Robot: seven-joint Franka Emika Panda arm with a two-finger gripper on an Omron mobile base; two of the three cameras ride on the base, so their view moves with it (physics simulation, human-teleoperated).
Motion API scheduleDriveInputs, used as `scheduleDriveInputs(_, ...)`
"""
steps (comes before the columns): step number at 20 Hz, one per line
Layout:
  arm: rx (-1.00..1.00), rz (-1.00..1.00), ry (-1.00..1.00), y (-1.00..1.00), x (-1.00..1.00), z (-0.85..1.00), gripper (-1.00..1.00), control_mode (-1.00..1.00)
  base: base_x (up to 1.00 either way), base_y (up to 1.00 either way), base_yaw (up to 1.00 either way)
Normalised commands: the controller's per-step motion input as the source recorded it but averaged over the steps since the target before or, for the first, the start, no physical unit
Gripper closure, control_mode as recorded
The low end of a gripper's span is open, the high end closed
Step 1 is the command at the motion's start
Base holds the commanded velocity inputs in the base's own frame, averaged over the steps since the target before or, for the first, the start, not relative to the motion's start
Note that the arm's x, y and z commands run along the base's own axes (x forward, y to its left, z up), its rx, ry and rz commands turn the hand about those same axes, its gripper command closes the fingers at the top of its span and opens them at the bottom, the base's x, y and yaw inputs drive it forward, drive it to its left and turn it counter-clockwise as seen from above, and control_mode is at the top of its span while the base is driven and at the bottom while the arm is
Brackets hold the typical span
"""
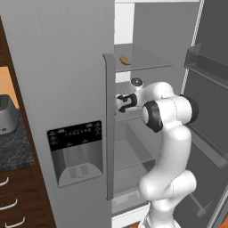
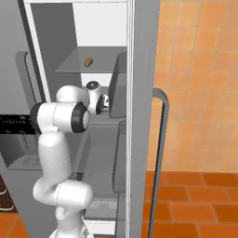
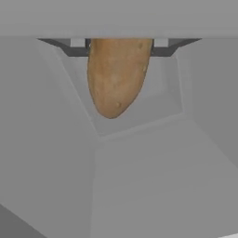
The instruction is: Place one sweet potato and one chicken drumstick in each tupperware on the nearby counter, to pack two identical lunches.
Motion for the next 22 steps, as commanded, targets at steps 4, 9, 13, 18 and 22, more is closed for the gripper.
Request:
scheduleDriveInputs(4,0.08,0.02,0.06,-0.34,-0.98,0.00,1.00,-1.00,0.00,0.00,0.00)
scheduleDriveInputs(9,0.03,0.11,0.00,-0.23,-1.00,0.35,1.00,-1.00,0.00,0.00,0.00)
scheduleDriveInputs(13,0.00,0.17,0.18,0.00,-1.00,0.78,1.00,-1.00,0.00,0.00,0.00)
scheduleDriveInputs(18,0.00,0.15,0.15,0.00,-1.00,0.63,1.00,-1.00,0.00,0.00,0.00)
scheduleDriveInputs(22,0.00,0.12,0.05,0.11,-1.00,0.42,1.00,-1.00,0.00,0.00,0.00)
